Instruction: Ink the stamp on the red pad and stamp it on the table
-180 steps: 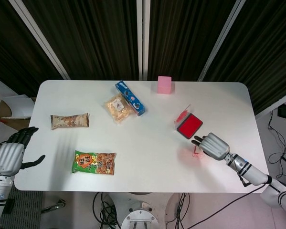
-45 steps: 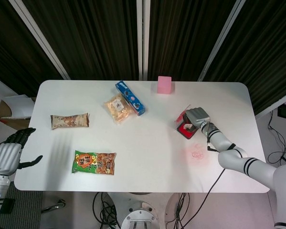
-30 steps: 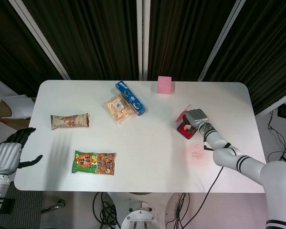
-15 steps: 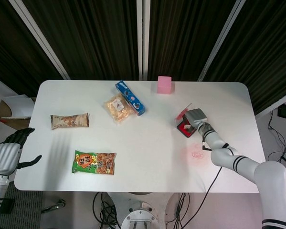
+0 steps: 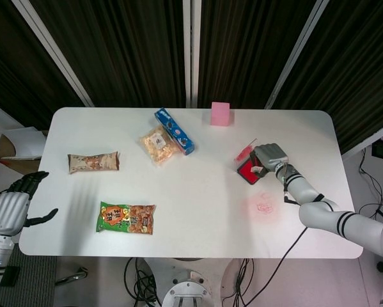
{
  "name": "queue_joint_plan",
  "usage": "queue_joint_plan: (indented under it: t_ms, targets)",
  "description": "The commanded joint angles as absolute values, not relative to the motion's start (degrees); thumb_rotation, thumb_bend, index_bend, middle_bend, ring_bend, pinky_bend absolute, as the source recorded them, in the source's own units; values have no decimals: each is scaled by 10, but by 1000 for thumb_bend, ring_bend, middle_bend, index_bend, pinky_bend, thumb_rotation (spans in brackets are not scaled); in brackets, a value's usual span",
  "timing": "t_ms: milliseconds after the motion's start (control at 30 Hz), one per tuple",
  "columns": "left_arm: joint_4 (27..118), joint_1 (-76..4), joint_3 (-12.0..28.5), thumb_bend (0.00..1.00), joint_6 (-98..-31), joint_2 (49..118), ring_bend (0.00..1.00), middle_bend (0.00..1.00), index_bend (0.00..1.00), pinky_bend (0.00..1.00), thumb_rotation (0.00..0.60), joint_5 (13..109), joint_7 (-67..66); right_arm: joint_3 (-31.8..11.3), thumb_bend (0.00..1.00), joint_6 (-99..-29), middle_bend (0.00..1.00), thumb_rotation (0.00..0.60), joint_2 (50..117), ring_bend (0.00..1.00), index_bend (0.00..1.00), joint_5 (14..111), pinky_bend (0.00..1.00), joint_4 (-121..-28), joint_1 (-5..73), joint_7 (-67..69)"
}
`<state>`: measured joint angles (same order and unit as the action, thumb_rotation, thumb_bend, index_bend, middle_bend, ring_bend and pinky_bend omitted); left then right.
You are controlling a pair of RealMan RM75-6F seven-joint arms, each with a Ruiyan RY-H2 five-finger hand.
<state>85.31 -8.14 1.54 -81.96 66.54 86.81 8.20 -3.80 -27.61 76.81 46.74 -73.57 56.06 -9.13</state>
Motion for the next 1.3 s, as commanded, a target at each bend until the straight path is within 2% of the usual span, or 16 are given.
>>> queue_joint_plan:
  t_ms: [33, 233, 333, 600, 1000, 1300]
  targets:
    - [856, -81, 15, 171, -821, 666, 118, 132, 141, 206, 489, 870, 79, -16, 303, -270, 611, 600, 720, 737, 684, 481, 936, -791, 547, -92]
    - [863, -81, 14, 171, -823, 664, 118, 132, 141, 206, 488, 872, 71, 30, 303, -234, 607, 600, 702, 737, 669, 490, 936, -819, 547, -104]
    - [865, -81, 14, 171, -822, 664, 118, 132, 141, 206, 488, 872, 69, 42, 303, -244, 607, 600, 710, 737, 661, 498, 936, -818, 541, -107]
    - [864, -83, 15, 171, -820, 665, 118, 132, 141, 206, 489, 872, 70, 45, 302, -278, 605, 600, 741, 737, 642, 530, 936, -801, 515, -95]
    - [861, -81, 14, 171, -822, 663, 118, 132, 141, 206, 489, 871, 76, 48, 292, -275, 568, 600, 768, 737, 588, 537, 936, -772, 512, -98]
    - [858, -81, 14, 171, -822, 663, 118, 132, 141, 206, 494, 870, 78, 47, 259, -263, 469, 600, 763, 734, 506, 542, 936, -773, 513, -92]
